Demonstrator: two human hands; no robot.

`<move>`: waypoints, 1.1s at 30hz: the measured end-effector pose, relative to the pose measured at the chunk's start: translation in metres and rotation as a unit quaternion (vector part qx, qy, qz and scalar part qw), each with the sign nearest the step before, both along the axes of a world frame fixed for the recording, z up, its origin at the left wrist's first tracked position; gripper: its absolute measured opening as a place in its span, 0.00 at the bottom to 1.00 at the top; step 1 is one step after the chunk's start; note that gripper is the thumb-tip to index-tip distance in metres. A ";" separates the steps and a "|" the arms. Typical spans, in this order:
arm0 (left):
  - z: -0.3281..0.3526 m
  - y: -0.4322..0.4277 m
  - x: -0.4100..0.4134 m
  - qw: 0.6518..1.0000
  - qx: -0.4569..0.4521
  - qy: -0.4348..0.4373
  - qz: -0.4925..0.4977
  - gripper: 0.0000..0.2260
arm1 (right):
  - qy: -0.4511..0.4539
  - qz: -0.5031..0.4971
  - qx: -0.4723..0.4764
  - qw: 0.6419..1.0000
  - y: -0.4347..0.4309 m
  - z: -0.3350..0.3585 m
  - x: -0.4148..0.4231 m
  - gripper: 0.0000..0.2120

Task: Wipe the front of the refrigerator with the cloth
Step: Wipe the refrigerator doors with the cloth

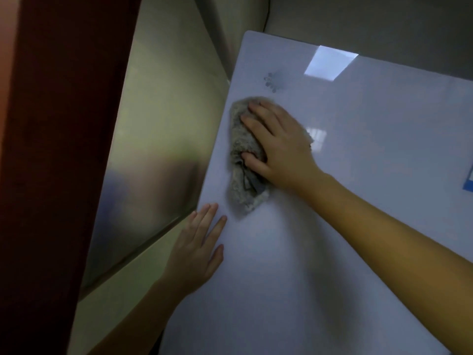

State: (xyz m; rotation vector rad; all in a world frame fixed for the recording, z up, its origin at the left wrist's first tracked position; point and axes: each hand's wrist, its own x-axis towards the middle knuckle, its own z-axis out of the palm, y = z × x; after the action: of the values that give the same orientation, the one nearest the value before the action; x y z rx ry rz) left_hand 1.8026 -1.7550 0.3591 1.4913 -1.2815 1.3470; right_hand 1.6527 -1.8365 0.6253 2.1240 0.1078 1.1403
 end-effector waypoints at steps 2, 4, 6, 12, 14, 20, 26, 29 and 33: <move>-0.001 0.000 0.000 1.000 0.006 0.003 0.002 0.25 | 0.012 0.001 0.002 1.000 0.004 -0.018 0.008 0.33; 0.000 0.001 -0.001 1.000 0.008 0.004 0.001 0.25 | 0.020 0.008 0.001 1.000 0.001 -0.041 0.003 0.33; 0.000 0.002 -0.002 1.000 0.006 0.007 -0.001 0.25 | 0.008 0.015 0.010 1.000 -0.011 -0.065 -0.013 0.33; 0.004 0.006 -0.009 1.000 0.007 0.016 0.004 0.25 | -0.028 0.006 0.030 0.999 -0.068 -0.132 -0.105 0.31; 0.007 0.006 -0.013 1.000 0.000 0.017 0.014 0.25 | -0.049 -0.013 0.044 0.998 -0.090 -0.144 -0.141 0.31; 0.022 -0.006 -0.027 0.999 -0.015 0.009 0.031 0.25 | -0.189 -0.046 0.138 0.971 -0.129 -0.149 -0.212 0.31; 0.043 -0.042 -0.086 1.000 -0.013 0.014 0.009 0.26 | -0.222 -0.025 0.200 0.954 -0.121 -0.200 -0.208 0.31; 0.043 -0.053 -0.107 1.000 -0.019 0.021 0.013 0.25 | -0.157 -0.040 0.154 0.975 -0.132 -0.230 -0.224 0.30; 0.040 -0.053 -0.113 0.999 -0.011 0.028 0.030 0.27 | -0.214 -0.062 0.178 0.958 -0.159 -0.225 -0.268 0.31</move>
State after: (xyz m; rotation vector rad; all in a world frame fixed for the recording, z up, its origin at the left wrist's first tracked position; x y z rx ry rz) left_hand 1.6892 -1.8084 0.3991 1.5542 -1.1916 1.3433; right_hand 1.3847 -1.9950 0.4004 2.0879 -0.4573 1.6075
